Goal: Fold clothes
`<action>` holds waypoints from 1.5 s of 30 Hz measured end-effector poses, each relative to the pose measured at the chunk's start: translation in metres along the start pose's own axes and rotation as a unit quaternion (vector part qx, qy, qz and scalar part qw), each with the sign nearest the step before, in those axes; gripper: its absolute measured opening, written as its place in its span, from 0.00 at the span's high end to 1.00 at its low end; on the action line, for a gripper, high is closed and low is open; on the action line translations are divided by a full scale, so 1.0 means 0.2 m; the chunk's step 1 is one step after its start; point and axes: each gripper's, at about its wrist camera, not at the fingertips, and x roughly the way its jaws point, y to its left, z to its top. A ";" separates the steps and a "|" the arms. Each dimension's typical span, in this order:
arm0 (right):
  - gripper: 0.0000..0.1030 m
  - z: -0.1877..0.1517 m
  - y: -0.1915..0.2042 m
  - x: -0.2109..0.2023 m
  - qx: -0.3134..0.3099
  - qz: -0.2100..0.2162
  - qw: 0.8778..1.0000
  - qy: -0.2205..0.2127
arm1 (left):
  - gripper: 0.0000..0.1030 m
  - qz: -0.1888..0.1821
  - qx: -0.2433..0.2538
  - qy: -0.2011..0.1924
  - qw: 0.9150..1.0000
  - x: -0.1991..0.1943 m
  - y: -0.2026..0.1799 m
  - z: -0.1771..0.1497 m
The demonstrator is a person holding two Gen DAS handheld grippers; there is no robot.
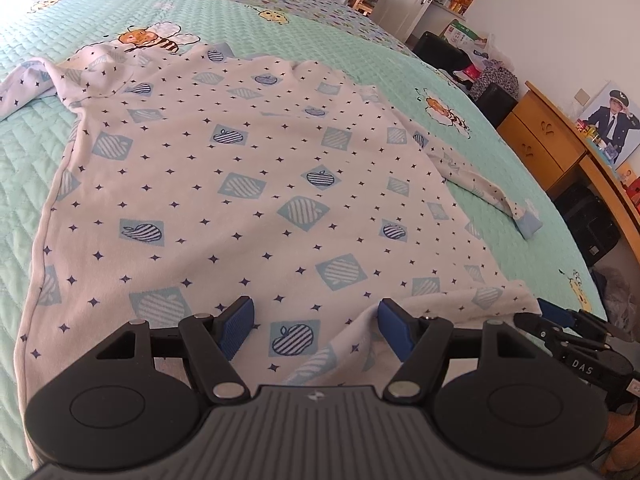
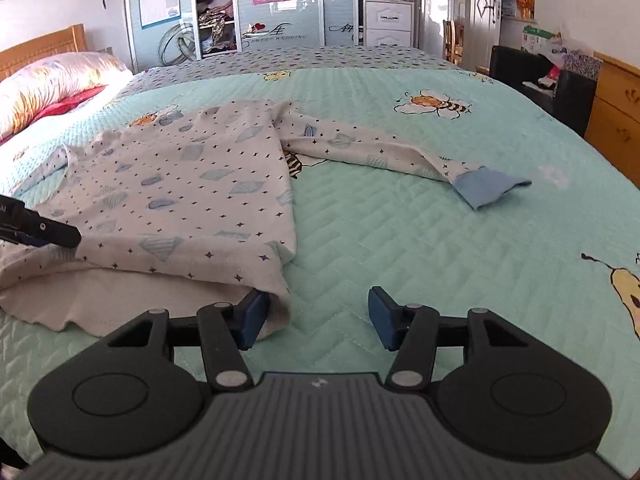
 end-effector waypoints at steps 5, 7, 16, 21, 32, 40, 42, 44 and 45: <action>0.82 -0.02 0.05 -0.01 -0.043 0.001 0.999 -0.014 | 0.31 0.013 0.006 0.008 1.000 -0.02 -0.02 -0.01; 0.87 -0.02 0.04 -0.03 -0.046 0.001 0.999 -0.017 | 0.31 0.019 0.008 0.011 1.000 -0.03 -0.02 -0.03; 0.98 -0.03 0.01 -0.10 -0.061 -0.026 0.998 -0.003 | 0.31 0.047 0.032 0.033 0.998 -0.09 -0.06 -0.08; 0.98 -0.03 -0.09 -0.05 0.005 0.006 1.000 0.018 | 0.31 0.071 0.064 0.044 0.994 -0.15 -0.08 -0.15; 0.70 -0.02 -0.14 -0.17 0.006 0.027 0.999 0.017 | 0.31 0.070 0.009 0.037 0.997 -0.20 -0.04 -0.14; 0.70 0.02 -0.07 -0.20 0.060 0.199 0.978 0.021 | 0.31 0.070 -0.007 0.036 0.997 -0.18 -0.05 -0.13; 0.68 0.02 -0.06 -0.15 0.086 0.228 0.969 0.037 | 0.31 0.072 -0.011 0.033 0.997 -0.20 -0.04 -0.13; 0.65 0.02 -0.02 -0.12 0.114 0.257 0.958 0.053 | 0.31 0.069 -0.021 0.028 0.997 -0.22 -0.03 -0.12; 0.59 0.02 -0.02 -0.10 0.130 0.271 0.952 0.062 | 0.31 0.064 -0.030 0.023 0.997 -0.24 -0.03 -0.11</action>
